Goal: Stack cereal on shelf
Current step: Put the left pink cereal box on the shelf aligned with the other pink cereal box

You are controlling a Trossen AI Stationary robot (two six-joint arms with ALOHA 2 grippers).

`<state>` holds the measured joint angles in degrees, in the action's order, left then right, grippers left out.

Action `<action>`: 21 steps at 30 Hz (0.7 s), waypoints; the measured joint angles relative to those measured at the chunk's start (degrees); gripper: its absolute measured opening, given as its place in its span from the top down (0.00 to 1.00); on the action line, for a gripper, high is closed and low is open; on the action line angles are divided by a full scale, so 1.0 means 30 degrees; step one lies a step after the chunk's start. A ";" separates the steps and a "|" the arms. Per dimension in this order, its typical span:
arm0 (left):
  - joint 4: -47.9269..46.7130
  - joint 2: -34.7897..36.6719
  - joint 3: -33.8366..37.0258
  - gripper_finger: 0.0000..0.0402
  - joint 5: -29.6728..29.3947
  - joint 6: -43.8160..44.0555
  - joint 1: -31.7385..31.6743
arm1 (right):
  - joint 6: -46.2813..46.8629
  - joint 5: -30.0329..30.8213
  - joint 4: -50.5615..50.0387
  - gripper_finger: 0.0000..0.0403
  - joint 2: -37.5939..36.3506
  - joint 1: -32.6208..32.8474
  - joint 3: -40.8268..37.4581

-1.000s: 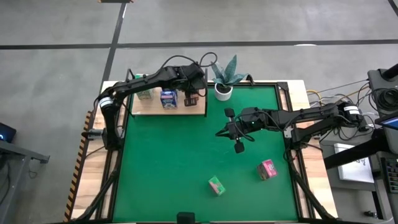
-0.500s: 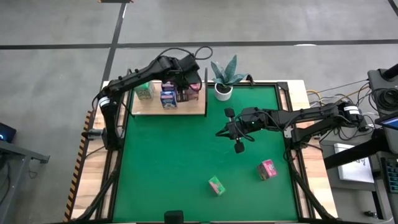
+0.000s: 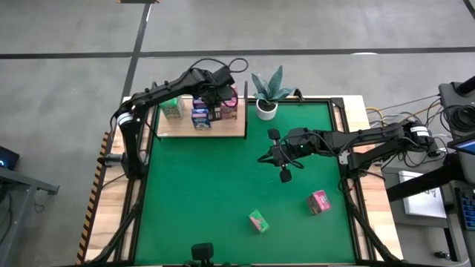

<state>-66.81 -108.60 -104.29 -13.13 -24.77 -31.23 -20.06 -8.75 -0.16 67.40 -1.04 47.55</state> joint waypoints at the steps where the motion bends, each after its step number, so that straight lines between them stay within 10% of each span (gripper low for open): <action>1: 0.0205 0.0000 0.0000 1.00 0.0004 -0.0002 0.0008 | -0.0009 0.0000 0.0000 0.98 0.0000 0.0000 0.0000; 21: 0.1251 0.0000 0.0022 1.00 0.0058 0.0003 0.0017 | -0.0170 0.0036 0.0007 0.98 0.0000 0.0000 0.0000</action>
<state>-63.06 -108.60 -104.22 -12.95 -24.76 -31.18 -20.57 -8.64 -0.14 67.40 -1.04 47.55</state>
